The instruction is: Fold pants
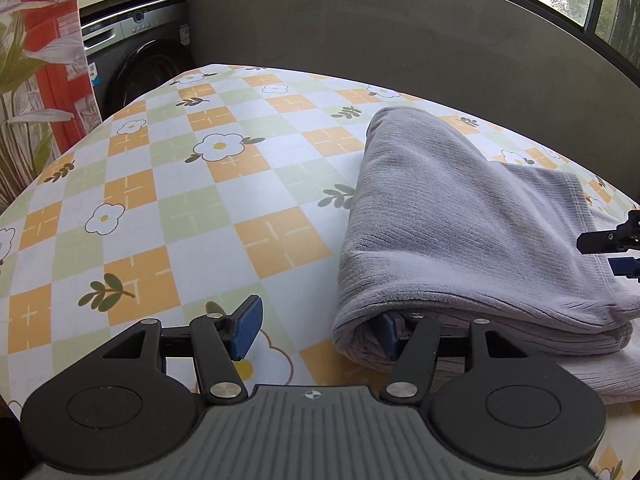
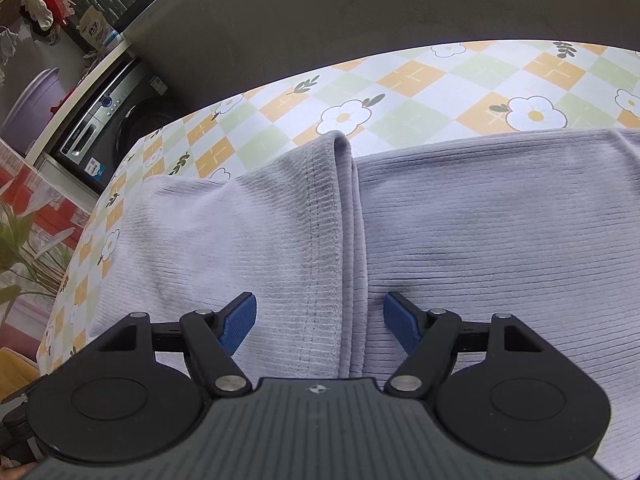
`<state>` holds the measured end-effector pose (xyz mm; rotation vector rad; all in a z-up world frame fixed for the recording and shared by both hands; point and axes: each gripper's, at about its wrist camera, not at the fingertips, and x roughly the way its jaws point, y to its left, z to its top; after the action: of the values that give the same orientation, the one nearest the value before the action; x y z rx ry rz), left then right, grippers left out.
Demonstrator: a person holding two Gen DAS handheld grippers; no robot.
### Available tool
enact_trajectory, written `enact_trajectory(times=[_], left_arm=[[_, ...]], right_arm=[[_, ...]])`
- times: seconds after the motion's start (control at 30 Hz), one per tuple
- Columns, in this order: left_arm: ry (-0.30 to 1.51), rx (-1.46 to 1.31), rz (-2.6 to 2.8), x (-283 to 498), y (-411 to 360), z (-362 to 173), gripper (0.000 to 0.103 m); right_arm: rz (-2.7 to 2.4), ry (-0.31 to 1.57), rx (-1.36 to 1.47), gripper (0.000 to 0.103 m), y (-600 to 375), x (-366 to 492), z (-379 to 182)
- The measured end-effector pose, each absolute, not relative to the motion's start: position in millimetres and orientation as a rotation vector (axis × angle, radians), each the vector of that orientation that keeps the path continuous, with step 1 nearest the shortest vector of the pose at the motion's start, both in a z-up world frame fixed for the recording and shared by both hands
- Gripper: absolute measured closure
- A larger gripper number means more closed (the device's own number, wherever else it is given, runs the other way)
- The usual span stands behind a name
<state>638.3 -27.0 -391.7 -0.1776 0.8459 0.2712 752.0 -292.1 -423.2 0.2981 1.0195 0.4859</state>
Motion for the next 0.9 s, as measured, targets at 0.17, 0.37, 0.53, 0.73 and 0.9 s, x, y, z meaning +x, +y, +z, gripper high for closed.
enact_trajectory(times=[0.17,0.37,0.53,0.73,0.9], left_arm=[[0.849,-0.17,0.28,639,-28,-392,0.04],[0.851,-0.156,0.28,640,-28,-393,0.04],[0.855,-0.143,0.28,641,-29,-393,0.04],[0.858,-0.121,0.277,642,-32,-393,0.04],[0.853,-0.053,0.246,642,-43,-388,0.042]], right_arm=[[0.543,1.027,0.351,0.04,-283,751,-423],[0.591,1.084,0.442,0.052,-290,747,-429],[0.618,1.115,0.462,0.052,-301,741,-433],[0.61,1.104,0.498,0.084,-297,745,-429],[0.643,0.912,0.451,0.086,-295,732,-377]])
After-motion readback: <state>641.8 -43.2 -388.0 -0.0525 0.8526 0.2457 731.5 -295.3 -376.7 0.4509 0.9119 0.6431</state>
